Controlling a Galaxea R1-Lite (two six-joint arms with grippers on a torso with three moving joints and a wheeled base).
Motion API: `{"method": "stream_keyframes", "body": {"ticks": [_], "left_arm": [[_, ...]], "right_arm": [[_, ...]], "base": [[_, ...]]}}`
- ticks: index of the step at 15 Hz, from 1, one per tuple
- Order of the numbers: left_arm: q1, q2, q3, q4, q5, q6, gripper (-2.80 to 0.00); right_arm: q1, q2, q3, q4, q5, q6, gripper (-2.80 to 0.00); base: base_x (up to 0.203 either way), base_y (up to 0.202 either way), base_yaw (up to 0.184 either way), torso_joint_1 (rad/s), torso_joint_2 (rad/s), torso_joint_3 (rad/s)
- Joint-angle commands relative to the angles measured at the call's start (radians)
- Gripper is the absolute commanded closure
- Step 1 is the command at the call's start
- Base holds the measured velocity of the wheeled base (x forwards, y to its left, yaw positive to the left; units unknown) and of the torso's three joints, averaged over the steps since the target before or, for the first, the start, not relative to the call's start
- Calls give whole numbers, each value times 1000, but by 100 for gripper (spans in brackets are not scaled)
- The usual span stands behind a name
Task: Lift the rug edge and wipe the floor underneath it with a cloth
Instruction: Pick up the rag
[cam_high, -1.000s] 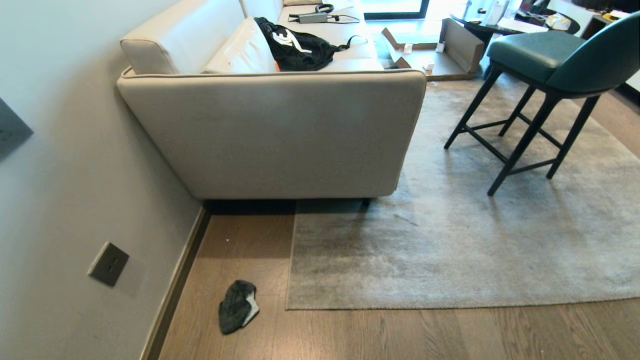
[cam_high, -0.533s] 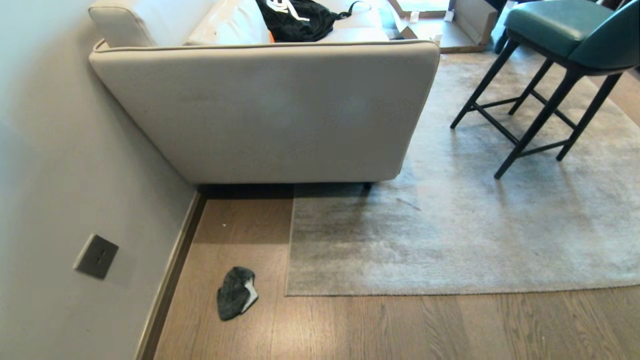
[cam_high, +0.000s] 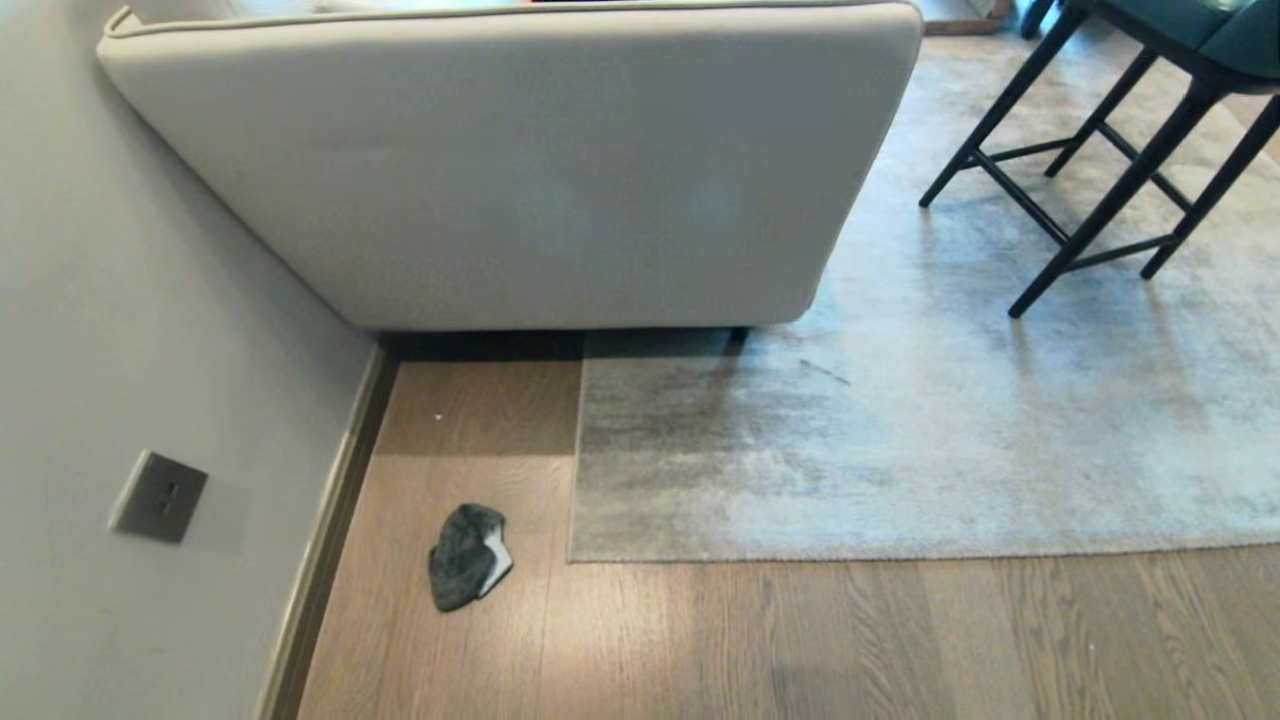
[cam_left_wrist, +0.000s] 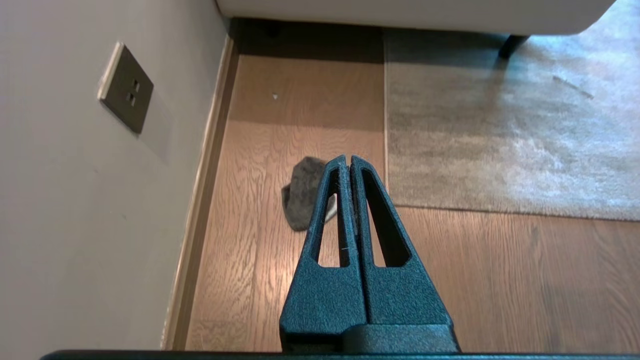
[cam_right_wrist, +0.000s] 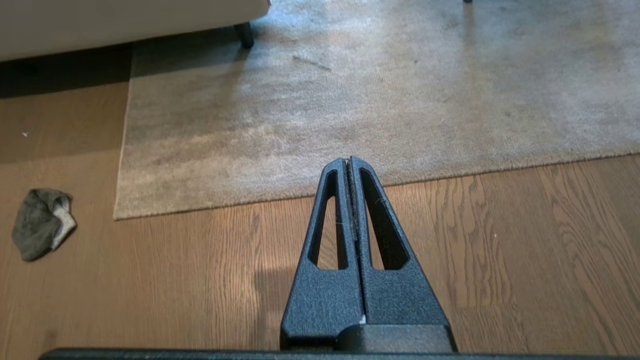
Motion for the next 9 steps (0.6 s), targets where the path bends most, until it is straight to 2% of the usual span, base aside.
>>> {"method": "stream_keyframes", "body": {"ticks": [1, 9], "left_arm": [[0, 0, 0, 0, 1, -1, 0], [-1, 0, 0, -1, 1, -1, 0]], "right_arm": [[0, 0, 0, -1, 0, 1, 0], [0, 0, 0, 0, 0, 1, 0]], "base": [[0, 0, 0, 7, 2, -194], [0, 0, 0, 0, 2, -201]]}}
